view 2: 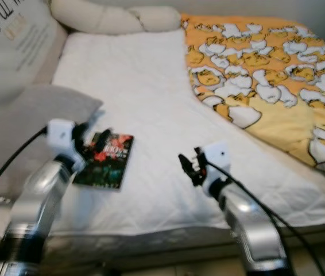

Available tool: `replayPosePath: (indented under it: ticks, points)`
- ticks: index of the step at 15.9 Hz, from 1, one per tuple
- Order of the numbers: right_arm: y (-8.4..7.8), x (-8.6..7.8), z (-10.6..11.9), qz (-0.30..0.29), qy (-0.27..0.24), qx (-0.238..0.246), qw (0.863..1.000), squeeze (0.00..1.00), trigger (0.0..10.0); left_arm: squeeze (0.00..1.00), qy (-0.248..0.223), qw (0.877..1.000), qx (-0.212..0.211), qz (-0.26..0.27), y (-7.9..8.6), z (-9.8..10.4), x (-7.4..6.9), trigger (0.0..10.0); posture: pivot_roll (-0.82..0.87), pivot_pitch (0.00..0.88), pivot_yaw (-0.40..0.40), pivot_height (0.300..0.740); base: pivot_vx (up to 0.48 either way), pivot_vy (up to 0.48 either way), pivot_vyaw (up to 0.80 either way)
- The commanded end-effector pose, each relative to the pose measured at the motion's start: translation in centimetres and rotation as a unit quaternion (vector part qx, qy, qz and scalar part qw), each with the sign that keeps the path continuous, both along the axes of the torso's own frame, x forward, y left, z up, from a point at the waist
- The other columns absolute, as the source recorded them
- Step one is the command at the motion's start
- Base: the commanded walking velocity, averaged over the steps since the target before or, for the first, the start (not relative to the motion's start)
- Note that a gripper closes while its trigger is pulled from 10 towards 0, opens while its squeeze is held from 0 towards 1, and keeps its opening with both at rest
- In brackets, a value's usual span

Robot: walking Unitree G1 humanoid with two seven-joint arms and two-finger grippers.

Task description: Clean up the room

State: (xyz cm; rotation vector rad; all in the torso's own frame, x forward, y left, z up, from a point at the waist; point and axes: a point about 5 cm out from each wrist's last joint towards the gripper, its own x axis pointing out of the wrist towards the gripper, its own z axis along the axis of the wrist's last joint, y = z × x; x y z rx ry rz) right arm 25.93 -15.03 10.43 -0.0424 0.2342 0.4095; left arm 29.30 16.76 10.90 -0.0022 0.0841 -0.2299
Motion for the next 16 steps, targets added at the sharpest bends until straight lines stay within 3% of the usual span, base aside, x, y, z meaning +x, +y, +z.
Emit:
replayPosePath:
  ticks: [1, 5, 10, 16]
  points:
    - [-0.6, 0.2, -0.1, -0.017, -0.006, -0.014, 1.000, 0.00, 10.0, 0.00, -0.001, 1.000, 0.013, 0.007, -0.4, 0.3, -0.1, 10.0, -0.03, 0.000, 0.007, 0.740, 0.000, -0.480, 0.00]
    - [-0.7, 0.4, -0.7, -0.040, -0.012, -0.009, 0.999, 0.00, 10.0, 0.00, 0.003, 0.997, 0.044, 0.059, 0.4, -0.1, -2.3, 10.0, -0.02, 0.000, -0.002, 0.740, 0.000, -0.480, 0.00]
    - [-0.9, 0.7, -1.1, -0.063, -0.018, -0.001, 0.998, 0.00, 10.0, 0.00, -0.008, 0.995, 0.066, 0.070, -0.1, 1.0, -2.3, 10.0, -0.01, 0.000, 0.004, 0.740, 0.000, -0.480, 0.36]
    - [-1.6, 0.5, -1.4, -0.088, -0.017, 0.008, 0.996, 0.00, 10.0, 0.00, 0.001, 0.994, 0.085, 0.066, 0.6, 0.8, -2.2, 10.0, -0.02, 0.000, 0.013, 0.740, 0.000, -0.480, 0.00]
